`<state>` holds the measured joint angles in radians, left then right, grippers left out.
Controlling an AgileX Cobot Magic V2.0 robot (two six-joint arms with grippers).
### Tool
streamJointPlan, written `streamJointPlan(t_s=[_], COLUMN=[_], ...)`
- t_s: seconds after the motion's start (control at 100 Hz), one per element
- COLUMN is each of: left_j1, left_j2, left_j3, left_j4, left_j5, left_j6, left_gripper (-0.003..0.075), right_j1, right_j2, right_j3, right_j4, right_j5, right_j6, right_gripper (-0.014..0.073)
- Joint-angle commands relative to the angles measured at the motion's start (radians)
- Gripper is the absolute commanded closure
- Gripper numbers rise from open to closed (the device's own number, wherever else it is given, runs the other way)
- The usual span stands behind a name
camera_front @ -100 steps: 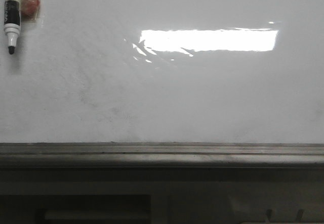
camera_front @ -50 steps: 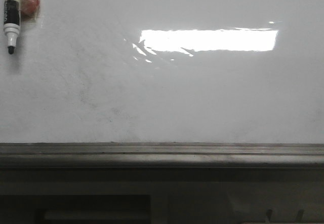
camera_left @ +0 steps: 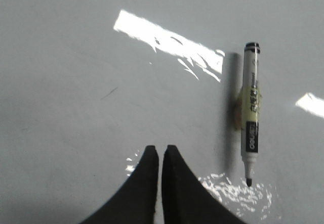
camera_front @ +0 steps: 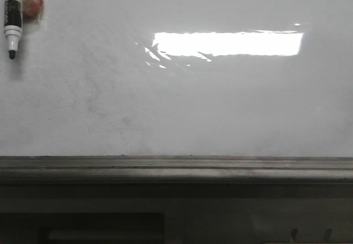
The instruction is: Write number 6 on whiteboard
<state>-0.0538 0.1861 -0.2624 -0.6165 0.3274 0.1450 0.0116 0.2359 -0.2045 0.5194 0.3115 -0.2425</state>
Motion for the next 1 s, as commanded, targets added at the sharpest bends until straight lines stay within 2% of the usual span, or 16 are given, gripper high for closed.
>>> streamJointPlan(t_s=[0.0, 0.19, 0.26, 0.33, 0.46, 0.51, 0.58, 0.71, 0.99], left_j1=[0.002, 0.002, 0.002, 0.002, 0.002, 0.002, 0.002, 0.002, -0.005], left_j2=[0.116, 0.291, 0.330, 0.357, 0.414, 0.440, 0.480, 0.558, 0.749], left_j3=[-0.112, -0.233, -0.252, -0.259, -0.260, -0.260, -0.260, -0.265, -0.340], left_j4=[0.036, 0.023, -0.033, -0.135, -0.400, -0.480, -0.600, -0.809, -0.852], left_j5=[0.037, 0.154, 0.172, 0.172, 0.175, 0.176, 0.179, 0.238, 0.337], left_j6=[0.054, 0.157, 0.237, 0.337, 0.519, 0.584, 0.687, 0.888, 0.976], left_gripper=[0.0741, 0.0739, 0.0718, 0.0636, 0.0386, 0.0303, 0.0253, 0.0274, 0.0279], right_j1=[-0.007, -0.007, 0.000, 0.016, 0.042, 0.042, 0.042, 0.042, 0.042], right_j2=[0.139, 0.327, 0.357, 0.373, 0.383, 0.384, 0.384, 0.384, 0.384], right_j3=[-0.100, -0.229, -0.258, -0.278, -0.293, -0.294, -0.294, -0.294, -0.294], right_j4=[-0.009, -0.009, -0.007, -0.005, -0.002, -0.002, -0.002, -0.002, -0.002], right_j5=[0.000, 0.073, 0.089, 0.093, 0.089, 0.082, 0.072, 0.057, 0.051], right_j6=[-0.004, -0.015, -0.045, -0.050, -0.052, -0.052, -0.052, -0.052, -0.052], right_gripper=[0.0660, 0.0655, 0.0614, 0.0506, 0.0181, 0.0125, 0.0118, 0.0126, 0.0126])
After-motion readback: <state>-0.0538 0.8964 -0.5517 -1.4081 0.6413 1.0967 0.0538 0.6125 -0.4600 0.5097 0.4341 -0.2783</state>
